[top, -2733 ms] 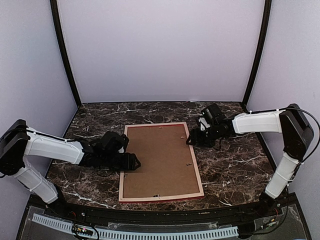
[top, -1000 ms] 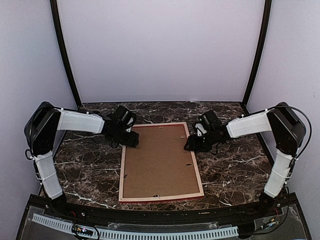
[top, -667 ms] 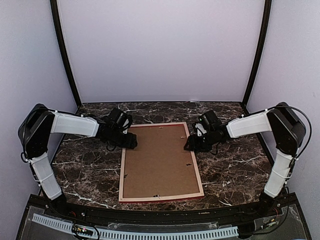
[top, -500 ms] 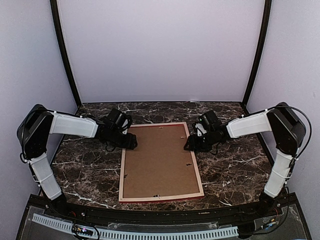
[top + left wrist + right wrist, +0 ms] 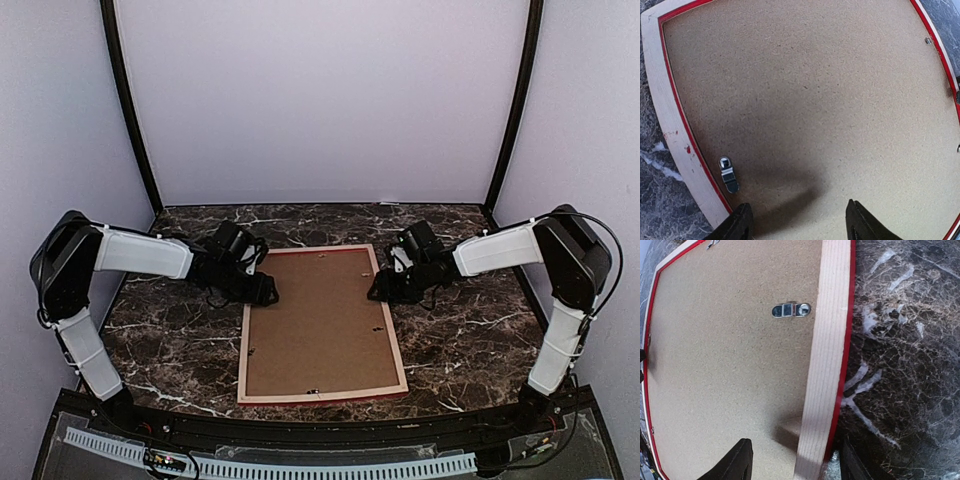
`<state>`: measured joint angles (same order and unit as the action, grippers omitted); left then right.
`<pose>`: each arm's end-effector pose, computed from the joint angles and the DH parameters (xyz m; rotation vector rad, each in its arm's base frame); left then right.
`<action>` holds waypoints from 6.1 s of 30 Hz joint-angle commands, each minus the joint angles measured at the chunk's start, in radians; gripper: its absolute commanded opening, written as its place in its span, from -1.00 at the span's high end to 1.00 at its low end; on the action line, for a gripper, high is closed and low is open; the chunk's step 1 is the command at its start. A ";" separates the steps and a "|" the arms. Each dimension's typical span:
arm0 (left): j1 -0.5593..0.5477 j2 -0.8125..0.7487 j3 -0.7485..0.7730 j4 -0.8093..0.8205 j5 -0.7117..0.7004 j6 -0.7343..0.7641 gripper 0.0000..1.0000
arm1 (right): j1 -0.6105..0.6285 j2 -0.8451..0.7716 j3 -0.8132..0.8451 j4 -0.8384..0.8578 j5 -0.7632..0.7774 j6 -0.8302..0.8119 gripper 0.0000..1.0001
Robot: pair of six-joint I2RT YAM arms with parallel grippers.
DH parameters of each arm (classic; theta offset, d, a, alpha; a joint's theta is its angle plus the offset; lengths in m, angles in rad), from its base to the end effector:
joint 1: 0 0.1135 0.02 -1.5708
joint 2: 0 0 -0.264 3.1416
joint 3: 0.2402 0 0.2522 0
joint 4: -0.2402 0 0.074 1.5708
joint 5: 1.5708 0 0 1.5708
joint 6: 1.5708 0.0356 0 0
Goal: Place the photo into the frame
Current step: Press the fastener onto the backboard.
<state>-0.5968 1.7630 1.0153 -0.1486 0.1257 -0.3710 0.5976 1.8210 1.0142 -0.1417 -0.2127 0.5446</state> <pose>0.2945 -0.2055 0.1647 0.3425 2.5223 -0.5569 0.2947 0.2097 0.1455 -0.1608 2.6406 0.6971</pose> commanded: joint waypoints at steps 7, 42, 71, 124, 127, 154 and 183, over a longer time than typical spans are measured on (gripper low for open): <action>0.000 -0.106 0.046 -0.126 -0.170 0.033 -0.38 | 0.004 0.016 0.002 0.000 -0.011 -0.002 -0.21; 0.081 0.046 0.154 -0.221 -0.178 0.088 -0.43 | -0.010 0.010 -0.008 -0.031 -0.010 -0.036 0.65; 0.091 0.129 0.171 -0.246 -0.141 0.089 -0.21 | -0.012 0.036 -0.006 -0.018 -0.034 -0.037 0.71; 0.158 0.015 0.054 -0.127 0.049 -0.006 -0.18 | -0.008 0.038 -0.035 0.002 -0.054 -0.031 0.76; 0.158 -0.011 0.039 -0.131 0.055 -0.001 -0.27 | -0.008 0.040 -0.034 0.004 -0.056 -0.029 0.76; -0.161 -0.330 -0.304 -0.242 -0.067 -0.166 -0.57 | -0.008 0.042 -0.016 -0.009 -0.046 -0.030 0.78; -0.172 -0.297 -0.346 -0.246 -0.058 -0.131 -0.03 | -0.008 0.042 -0.040 0.001 -0.049 -0.025 0.80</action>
<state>-0.7670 1.4616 0.7029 -0.3462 0.0784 -0.5224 0.5880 1.8301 1.0065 -0.1467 -0.2344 0.5362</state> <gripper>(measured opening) 0.528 0.197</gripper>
